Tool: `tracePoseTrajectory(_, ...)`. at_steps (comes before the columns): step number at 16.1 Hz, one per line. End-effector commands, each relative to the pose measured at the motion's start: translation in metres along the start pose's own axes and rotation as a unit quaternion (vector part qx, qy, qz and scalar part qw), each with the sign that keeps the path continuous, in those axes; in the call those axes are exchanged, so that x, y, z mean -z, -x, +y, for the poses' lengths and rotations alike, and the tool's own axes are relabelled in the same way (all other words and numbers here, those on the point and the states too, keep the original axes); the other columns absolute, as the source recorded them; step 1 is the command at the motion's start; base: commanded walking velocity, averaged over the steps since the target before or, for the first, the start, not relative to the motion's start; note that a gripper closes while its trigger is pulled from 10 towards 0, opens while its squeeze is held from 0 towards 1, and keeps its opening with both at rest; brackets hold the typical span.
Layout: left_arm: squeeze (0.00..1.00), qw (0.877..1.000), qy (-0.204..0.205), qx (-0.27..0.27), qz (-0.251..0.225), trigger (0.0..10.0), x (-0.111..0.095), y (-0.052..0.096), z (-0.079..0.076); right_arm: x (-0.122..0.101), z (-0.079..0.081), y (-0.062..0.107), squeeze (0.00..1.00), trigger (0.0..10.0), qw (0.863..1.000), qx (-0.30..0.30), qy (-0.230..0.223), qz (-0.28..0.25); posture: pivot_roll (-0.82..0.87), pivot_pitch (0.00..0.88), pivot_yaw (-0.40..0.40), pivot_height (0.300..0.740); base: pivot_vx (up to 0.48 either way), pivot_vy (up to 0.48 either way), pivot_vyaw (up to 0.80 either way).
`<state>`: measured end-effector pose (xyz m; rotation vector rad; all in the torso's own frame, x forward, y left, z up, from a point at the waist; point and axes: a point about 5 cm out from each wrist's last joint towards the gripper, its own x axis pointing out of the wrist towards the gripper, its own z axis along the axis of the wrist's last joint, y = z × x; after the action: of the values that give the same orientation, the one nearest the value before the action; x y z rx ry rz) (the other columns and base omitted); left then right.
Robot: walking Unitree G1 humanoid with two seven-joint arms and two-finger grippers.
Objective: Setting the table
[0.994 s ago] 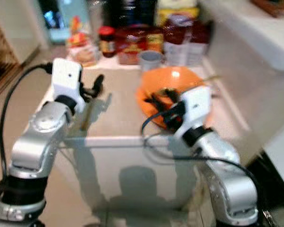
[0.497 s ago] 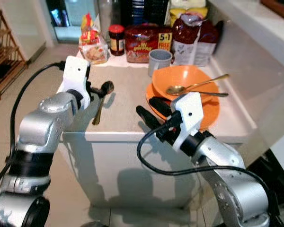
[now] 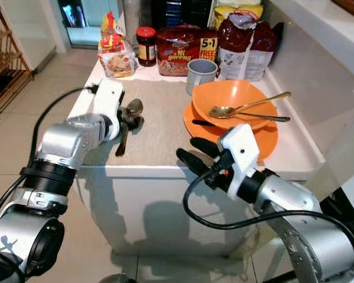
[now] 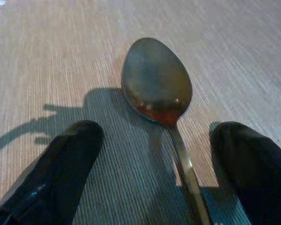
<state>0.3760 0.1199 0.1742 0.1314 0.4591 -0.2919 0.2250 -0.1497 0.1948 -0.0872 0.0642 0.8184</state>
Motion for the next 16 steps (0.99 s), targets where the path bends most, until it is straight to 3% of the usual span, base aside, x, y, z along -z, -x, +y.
tracePoseTrajectory(1, 0.0, 1.0, -0.01, 0.009, -0.004, 10.0, -0.008, -0.002, -0.004, -0.004, -0.002, 0.004, 0.0, 10.0, 1.0, -0.002, 0.004, -0.004, -0.04, 0.0, -0.006, 0.74, 0.0, 0.0, 0.0)
tracePoseTrajectory(4, 0.0, 0.999, -0.028, 0.004, 0.02, 10.0, -0.003, -0.006, -0.003, -0.004, -0.002, 0.006, 0.0, 10.0, 1.0, -0.004, 0.007, 0.004, -0.04, 0.0, -0.002, 0.74, 0.0, 0.0, 0.0)
tracePoseTrajectory(5, 0.0, 0.999, -0.023, 0.004, 0.025, 4.5, -0.002, -0.006, -0.003, -0.004, -0.001, 0.006, 0.0, 10.0, 1.0, -0.004, 0.007, 0.004, -0.04, 0.0, -0.001, 0.74, 0.0, 0.0, 0.0)
tracePoseTrajectory(6, 0.0, 0.999, -0.02, 0.006, 0.03, 0.0, -0.002, -0.007, -0.003, -0.003, -0.001, 0.007, 0.0, 10.0, 1.0, -0.004, 0.006, 0.004, -0.04, 0.0, 0.0, 0.74, 0.0, 0.0, 0.0)
tracePoseTrajectory(16, 0.0, 0.999, -0.024, -0.016, 0.034, 0.0, -0.003, -0.008, 0.008, -0.002, -0.006, 0.009, 0.0, 10.0, 1.0, 0.004, 0.012, 0.012, -0.04, 0.002, -0.003, 0.74, 0.0, 0.0, 0.0)
